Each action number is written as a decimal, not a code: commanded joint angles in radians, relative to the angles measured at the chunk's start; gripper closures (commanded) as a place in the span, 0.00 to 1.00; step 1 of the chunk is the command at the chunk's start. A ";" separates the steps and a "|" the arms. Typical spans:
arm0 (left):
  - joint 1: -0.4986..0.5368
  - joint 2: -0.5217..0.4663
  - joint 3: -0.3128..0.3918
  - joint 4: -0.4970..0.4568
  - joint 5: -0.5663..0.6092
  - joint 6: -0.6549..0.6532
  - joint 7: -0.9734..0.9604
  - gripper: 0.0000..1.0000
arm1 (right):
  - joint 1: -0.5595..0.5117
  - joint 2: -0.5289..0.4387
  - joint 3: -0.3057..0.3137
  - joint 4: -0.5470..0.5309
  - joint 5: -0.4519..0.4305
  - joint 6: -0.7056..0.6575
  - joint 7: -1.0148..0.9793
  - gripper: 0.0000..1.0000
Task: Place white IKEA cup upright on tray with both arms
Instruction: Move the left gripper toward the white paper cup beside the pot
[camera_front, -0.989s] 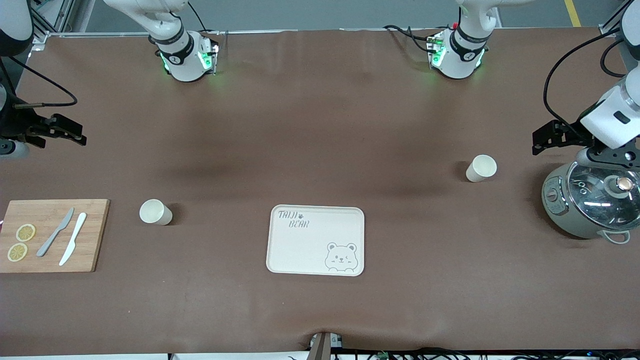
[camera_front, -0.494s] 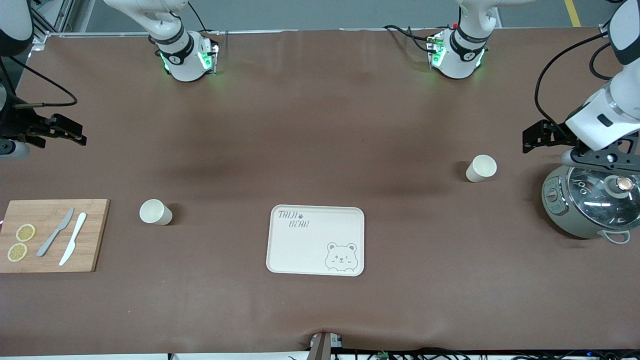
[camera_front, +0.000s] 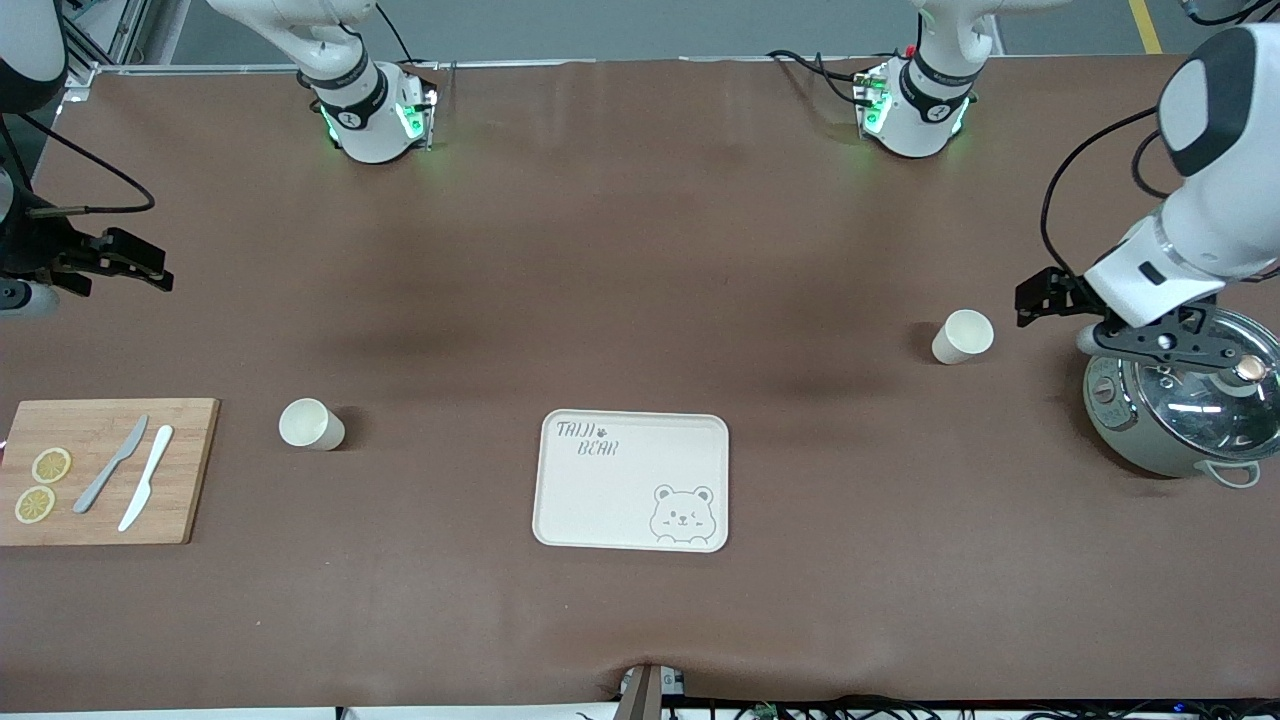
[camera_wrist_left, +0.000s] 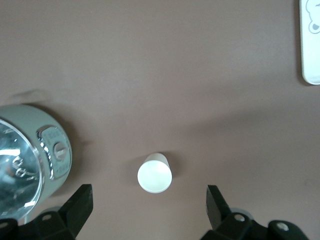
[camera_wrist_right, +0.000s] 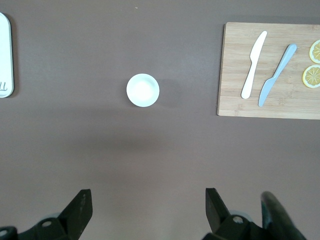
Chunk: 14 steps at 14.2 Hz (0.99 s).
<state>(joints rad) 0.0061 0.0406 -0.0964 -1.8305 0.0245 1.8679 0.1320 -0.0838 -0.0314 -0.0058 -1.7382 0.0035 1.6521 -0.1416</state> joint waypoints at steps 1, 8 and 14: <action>0.005 -0.065 0.006 -0.145 -0.001 0.098 0.050 0.00 | -0.002 0.013 0.007 0.023 -0.013 -0.009 0.005 0.00; 0.057 -0.067 0.018 -0.349 -0.001 0.321 0.161 0.00 | -0.002 0.014 0.007 0.022 -0.013 -0.009 0.005 0.00; 0.120 -0.056 0.017 -0.461 -0.005 0.477 0.209 0.00 | -0.002 0.014 0.009 0.022 -0.013 -0.009 0.005 0.00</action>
<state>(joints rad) 0.1165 0.0132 -0.0804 -2.2327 0.0245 2.2858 0.3196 -0.0835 -0.0285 -0.0034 -1.7382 0.0035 1.6521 -0.1416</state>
